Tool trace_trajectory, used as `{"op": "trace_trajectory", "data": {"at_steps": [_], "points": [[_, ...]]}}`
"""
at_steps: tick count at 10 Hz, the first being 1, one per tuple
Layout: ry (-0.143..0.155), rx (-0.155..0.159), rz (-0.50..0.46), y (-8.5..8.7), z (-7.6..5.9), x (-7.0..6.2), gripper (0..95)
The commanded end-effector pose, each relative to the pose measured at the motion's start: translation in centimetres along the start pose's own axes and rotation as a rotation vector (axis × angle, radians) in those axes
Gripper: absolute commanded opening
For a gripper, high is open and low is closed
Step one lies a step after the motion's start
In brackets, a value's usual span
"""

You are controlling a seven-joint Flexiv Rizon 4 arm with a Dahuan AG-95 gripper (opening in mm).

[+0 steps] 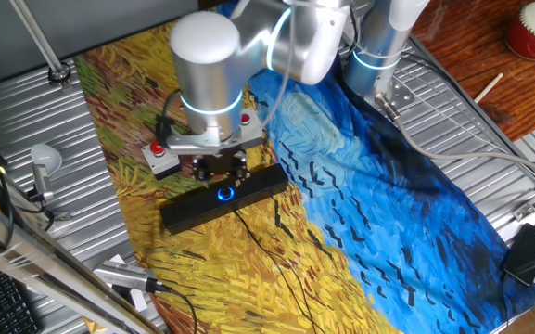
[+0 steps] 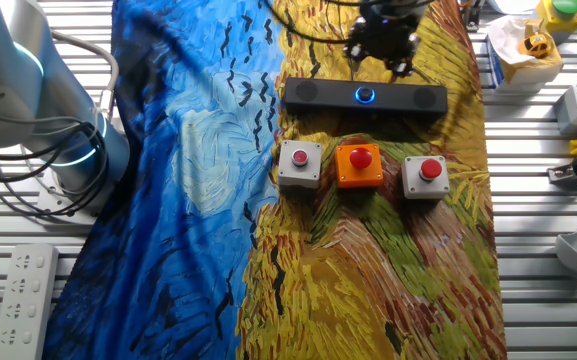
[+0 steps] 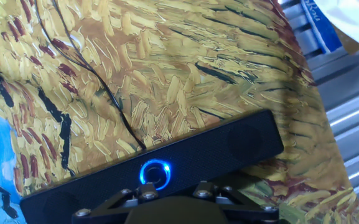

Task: Turn the knob to decrease the volume of the speaker

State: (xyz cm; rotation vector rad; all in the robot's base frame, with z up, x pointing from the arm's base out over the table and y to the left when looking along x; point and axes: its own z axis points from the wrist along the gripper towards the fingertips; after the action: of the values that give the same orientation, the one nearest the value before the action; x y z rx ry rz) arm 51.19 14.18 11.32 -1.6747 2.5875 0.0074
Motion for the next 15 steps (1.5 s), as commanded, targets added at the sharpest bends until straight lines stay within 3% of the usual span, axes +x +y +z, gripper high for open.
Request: {"op": "trace_trajectory", "data": {"at_steps": [1,5,7,10,15], "points": [[0.001,0.001,-0.006,-0.11,0.33,-0.01,57.0],[-0.002,0.013,0.026,-0.12,0.65,0.04,57.0],[-0.012,0.036,0.044,-0.12,0.65,0.04,57.0],[0.023,0.052,0.071,-0.12,0.65,0.04,57.0],[0.026,0.033,0.081,-0.12,0.65,0.04,57.0]]}}
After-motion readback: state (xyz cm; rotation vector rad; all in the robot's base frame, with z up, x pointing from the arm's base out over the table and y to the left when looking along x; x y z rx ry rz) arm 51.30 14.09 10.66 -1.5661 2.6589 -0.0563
